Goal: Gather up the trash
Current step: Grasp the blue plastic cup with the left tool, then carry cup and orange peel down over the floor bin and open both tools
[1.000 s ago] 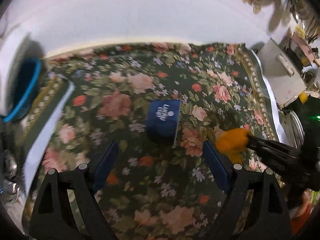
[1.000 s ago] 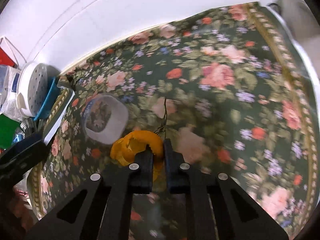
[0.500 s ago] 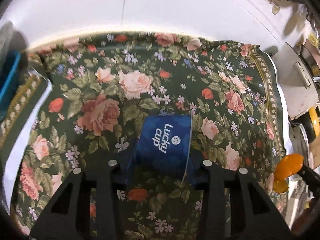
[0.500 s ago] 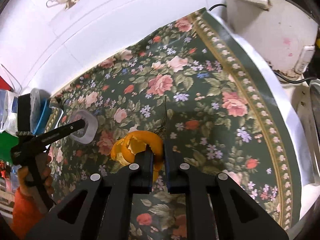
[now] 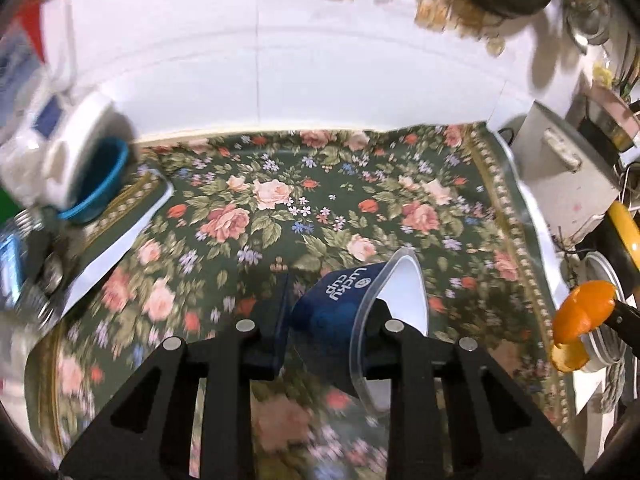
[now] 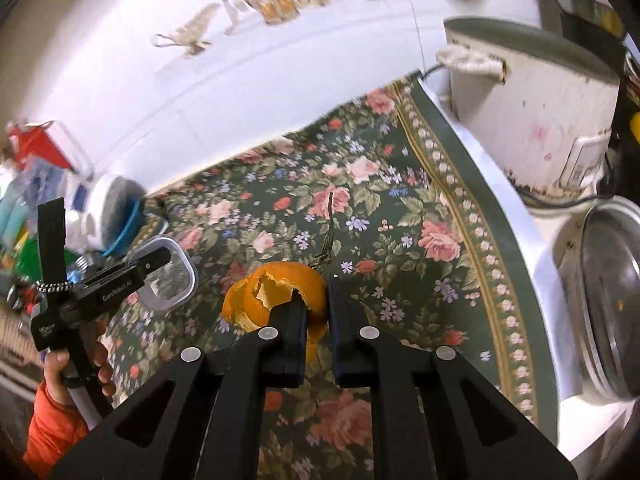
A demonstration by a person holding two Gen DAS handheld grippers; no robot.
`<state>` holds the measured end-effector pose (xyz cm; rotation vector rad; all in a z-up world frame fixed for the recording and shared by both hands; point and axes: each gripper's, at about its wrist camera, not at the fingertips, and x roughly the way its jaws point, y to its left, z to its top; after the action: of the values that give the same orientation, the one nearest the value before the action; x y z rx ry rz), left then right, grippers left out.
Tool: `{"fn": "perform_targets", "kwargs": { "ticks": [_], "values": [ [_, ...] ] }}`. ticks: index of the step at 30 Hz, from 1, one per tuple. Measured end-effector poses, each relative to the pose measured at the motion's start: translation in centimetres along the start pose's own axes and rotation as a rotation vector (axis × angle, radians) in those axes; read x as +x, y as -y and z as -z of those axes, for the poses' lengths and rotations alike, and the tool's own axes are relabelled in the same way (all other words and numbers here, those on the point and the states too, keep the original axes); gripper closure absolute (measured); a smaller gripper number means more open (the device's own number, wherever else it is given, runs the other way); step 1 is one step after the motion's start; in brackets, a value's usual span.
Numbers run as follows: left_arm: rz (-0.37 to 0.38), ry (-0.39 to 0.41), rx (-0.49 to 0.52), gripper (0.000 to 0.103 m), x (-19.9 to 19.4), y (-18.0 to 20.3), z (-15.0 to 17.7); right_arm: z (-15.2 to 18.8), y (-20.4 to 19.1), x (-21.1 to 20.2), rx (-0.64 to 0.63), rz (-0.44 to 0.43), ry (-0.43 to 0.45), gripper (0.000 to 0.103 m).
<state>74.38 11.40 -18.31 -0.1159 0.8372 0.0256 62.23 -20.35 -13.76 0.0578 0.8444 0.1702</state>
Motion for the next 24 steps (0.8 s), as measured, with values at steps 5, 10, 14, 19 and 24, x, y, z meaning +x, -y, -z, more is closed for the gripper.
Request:
{"fn": "perform_targets", "kwargs": {
  "ticks": [5,10,14,19,24],
  "values": [
    [-0.021,0.062,-0.048,0.076,-6.1,1.9,2.5,0.5,-0.3,-3.8,-0.083,-0.052,0.033,0.094],
    [-0.043,0.108,-0.056,0.076,-11.4,3.1,4.6,1.3,-0.8,-7.4,-0.134,-0.096,0.066,0.094],
    [-0.037,0.122,-0.06,0.076,-14.6,3.2,7.0,2.7,-2.0,-9.6,-0.15,-0.123,0.082,0.094],
    [0.001,0.119,-0.065,0.076,-17.1,2.2,10.2,5.3,-3.4,-11.5,-0.149,-0.125,0.096,0.094],
    [0.037,0.114,-0.03,0.076,-19.7,0.2,14.2,9.2,-5.3,-12.8,-0.12,-0.099,0.094,0.094]
  ]
}}
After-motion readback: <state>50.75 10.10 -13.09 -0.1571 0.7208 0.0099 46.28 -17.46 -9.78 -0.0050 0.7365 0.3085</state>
